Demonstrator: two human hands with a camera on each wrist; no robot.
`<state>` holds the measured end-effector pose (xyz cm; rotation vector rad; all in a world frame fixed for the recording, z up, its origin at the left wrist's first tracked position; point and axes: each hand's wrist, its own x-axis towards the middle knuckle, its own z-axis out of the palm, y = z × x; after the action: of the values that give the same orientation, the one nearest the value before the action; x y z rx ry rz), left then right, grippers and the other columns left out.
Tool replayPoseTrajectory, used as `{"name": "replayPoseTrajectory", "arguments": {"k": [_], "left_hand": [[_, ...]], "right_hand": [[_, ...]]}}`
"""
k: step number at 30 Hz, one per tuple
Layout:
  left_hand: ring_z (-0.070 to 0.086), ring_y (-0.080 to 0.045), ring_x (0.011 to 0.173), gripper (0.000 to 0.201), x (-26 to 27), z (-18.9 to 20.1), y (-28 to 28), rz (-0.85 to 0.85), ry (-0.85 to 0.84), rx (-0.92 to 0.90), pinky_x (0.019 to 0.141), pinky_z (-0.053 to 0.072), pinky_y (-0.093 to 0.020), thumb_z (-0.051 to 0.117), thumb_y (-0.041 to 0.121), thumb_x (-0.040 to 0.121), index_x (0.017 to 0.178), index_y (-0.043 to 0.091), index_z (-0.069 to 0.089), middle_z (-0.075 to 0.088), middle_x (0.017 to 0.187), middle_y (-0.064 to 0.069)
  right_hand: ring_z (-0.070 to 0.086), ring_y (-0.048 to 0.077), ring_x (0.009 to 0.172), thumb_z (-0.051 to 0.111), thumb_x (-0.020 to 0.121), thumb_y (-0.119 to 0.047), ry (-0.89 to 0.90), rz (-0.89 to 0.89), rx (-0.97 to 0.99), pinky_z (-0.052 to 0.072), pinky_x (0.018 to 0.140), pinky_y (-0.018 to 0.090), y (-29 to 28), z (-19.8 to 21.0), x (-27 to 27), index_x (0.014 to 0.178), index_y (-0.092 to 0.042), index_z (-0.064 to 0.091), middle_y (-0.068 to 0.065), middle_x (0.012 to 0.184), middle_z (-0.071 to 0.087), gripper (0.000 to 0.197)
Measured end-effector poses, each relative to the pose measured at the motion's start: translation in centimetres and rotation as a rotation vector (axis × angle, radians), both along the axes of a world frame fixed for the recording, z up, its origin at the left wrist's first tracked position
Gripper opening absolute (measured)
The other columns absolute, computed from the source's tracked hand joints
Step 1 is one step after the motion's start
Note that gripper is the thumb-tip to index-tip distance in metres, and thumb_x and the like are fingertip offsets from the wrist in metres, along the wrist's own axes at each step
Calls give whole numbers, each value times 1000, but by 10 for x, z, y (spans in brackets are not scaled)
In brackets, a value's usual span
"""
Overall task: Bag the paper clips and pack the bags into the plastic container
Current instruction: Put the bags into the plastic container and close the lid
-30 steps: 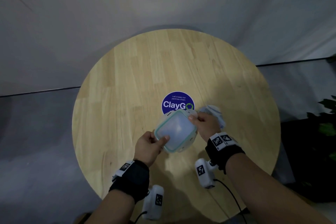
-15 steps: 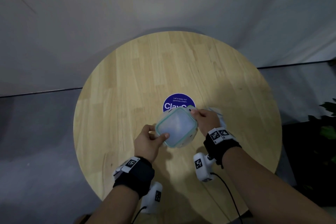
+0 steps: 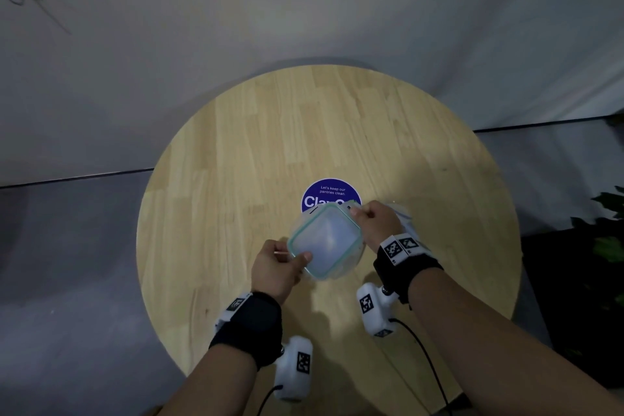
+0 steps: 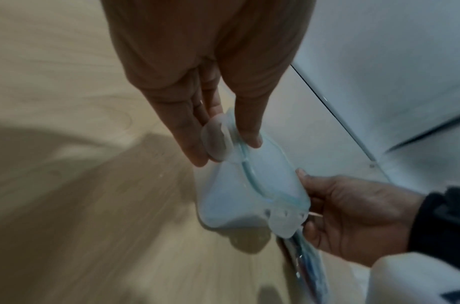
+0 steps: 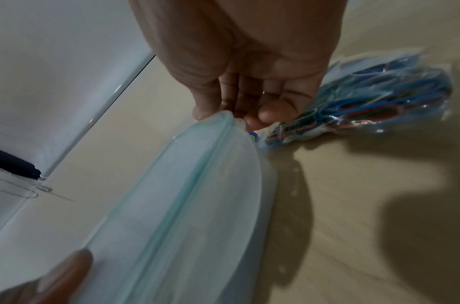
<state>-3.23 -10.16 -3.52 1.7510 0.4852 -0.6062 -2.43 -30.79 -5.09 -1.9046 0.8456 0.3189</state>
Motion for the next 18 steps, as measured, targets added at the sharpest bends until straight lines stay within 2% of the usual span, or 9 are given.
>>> {"name": "replayPoseTrajectory", "arguments": {"k": [2,4,7,10,12,15,17,18], "left_hand": [[58,-24,63,29,-3,1,2,54,56,-85,64,52,-35,77,4,75,94,4,56,62,81,-15],[59,-24,67,30,-7,1,5,76,80,-135,67,52,-35,76,1,75,99,0,57,63,81,-15],[58,-24,64,25,-7,-1,6,93,65,-133,68,50,-39,77,-2,73,85,3,56,61,70,-11],[53,-22,58,30,-8,-3,2,81,39,-111,61,48,-35,77,-6,71,75,7,49,56,64,-11],[51,-21,59,32,-10,-3,-1,75,37,-103,59,46,-33,75,-10,71,73,8,49,55,66,-14],[53,-24,68,31,-11,-4,-2,89,63,-110,65,46,-38,76,-8,71,72,9,50,56,68,-12],[58,-28,74,32,-9,-5,-1,30,4,-32,68,50,-38,80,-2,68,80,11,53,60,78,-12],[60,-29,80,38,-7,-3,-2,-34,-49,46,70,51,-38,82,3,66,90,12,54,61,89,-11]], "right_hand": [[53,22,70,53,87,-39,-12,-30,9,40,61,32,0,0,-1,74,-16,50,5,75,59,27],[56,23,72,55,85,-42,-18,-54,6,46,70,36,0,-5,-3,71,-19,50,3,76,61,27],[65,25,78,60,79,-46,2,-44,78,54,77,42,-1,-8,-4,78,-19,58,4,82,68,27],[67,25,81,68,76,-38,15,-33,138,57,80,47,-5,-10,-5,78,-21,61,3,84,69,19],[66,24,82,70,76,-32,27,-65,175,56,83,50,-7,-10,-6,76,-23,61,1,83,68,13],[67,23,83,72,74,-31,69,-100,237,56,84,49,-8,-9,-4,77,-23,63,1,86,70,12],[66,22,80,72,74,-27,81,-97,224,57,83,46,-6,-5,-1,77,-20,63,5,88,70,12],[65,22,78,72,75,-25,67,-89,175,57,82,44,-5,-3,1,79,-17,62,7,89,70,14]]}}
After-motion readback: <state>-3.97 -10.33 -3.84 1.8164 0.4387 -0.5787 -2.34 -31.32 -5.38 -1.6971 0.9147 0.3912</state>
